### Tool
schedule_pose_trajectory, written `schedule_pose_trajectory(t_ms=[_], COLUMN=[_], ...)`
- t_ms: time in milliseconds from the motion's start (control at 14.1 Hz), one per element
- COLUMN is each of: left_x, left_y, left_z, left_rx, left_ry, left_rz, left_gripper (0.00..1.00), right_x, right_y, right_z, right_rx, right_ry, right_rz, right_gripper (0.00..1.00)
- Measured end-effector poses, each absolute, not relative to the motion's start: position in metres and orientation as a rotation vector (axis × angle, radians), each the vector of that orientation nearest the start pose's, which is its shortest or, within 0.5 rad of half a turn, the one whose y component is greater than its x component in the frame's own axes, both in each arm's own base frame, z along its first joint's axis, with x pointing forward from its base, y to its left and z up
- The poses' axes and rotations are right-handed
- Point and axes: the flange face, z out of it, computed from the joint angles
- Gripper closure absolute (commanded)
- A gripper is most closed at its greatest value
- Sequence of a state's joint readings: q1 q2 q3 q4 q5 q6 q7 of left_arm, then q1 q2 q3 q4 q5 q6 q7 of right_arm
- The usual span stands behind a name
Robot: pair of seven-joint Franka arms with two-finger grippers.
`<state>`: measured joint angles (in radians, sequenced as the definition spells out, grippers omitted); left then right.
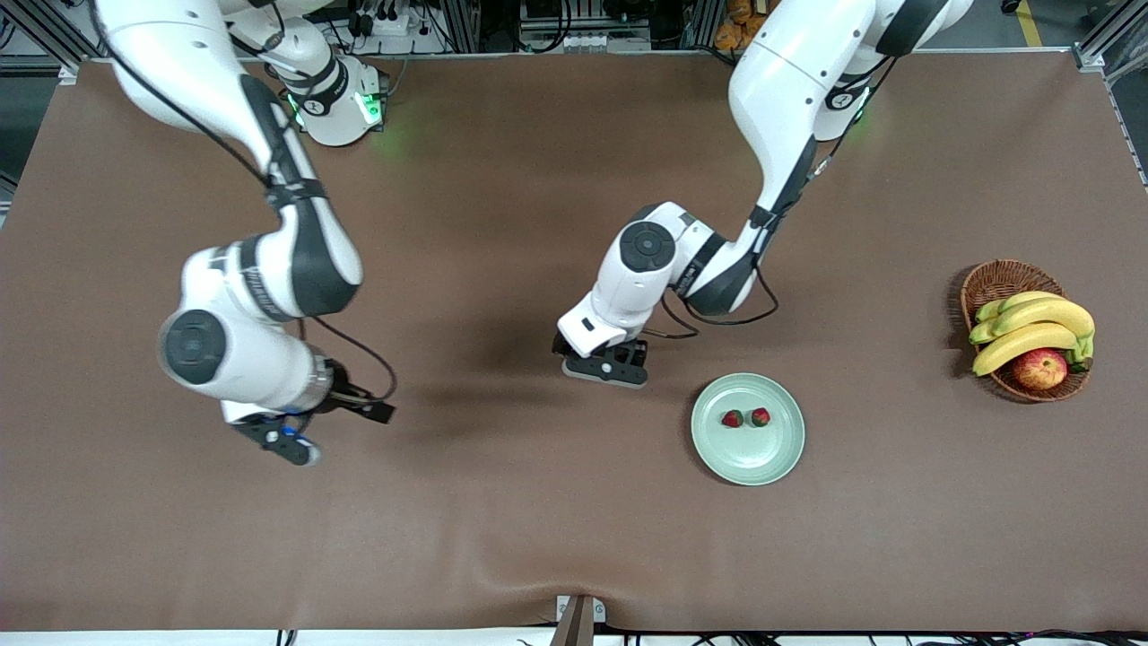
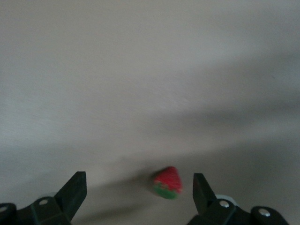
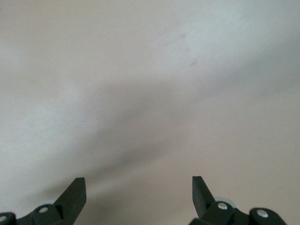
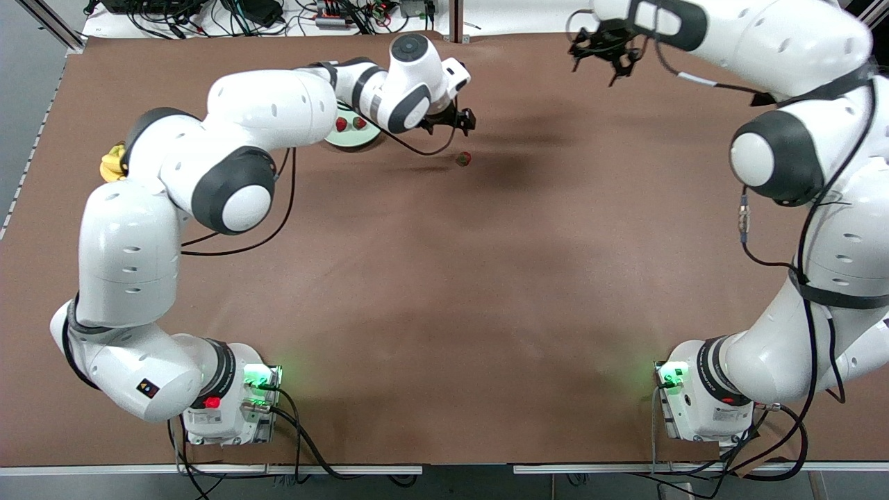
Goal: Collect all strawberries into plate
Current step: 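Grasp the last strawberry with the left gripper while the right arm retracts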
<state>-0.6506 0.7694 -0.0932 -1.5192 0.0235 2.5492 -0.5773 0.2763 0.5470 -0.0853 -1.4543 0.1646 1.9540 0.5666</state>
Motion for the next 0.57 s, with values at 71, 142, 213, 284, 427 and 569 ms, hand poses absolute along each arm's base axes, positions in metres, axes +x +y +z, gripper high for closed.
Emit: schedule_pose_trajectory(t_ms=[71,142,213,284,427,569], left_x=[0.543,0.538,0.534,0.532,0.528,0.527], left_y=[-0.498,-0.505,-0.509,-0.512,-0.515,-0.514], left_z=[0.228,0.222,0.217,0.211,0.201,0.197], left_rx=[-3.318,-3.318,-3.32,-3.321,-3.317,-3.306], left_ry=[0.248,0.257,0.265,0.273,0.285,0.295], left_rz=[-0.294,-0.291,-0.294,-0.294,-0.29,-0.292], left_gripper=[0.0,0.0,0.0,0.0,0.16,0.19], right_x=[0.683,0.68,0.676,0.671,0.66,0.645], right_y=[0.128,0.103,0.081,0.059,0.025,0.009], right_z=[0.376,0.388,0.4,0.412,0.439,0.471], right_rx=[-2.99,-2.991,-2.993,-2.995,-3.008,-3.067], right_ry=[0.61,0.573,0.542,0.512,0.437,0.325], right_rz=[0.123,0.126,0.139,0.153,0.17,0.171], right_gripper=[0.0,0.0,0.0,0.0,0.0,0.0])
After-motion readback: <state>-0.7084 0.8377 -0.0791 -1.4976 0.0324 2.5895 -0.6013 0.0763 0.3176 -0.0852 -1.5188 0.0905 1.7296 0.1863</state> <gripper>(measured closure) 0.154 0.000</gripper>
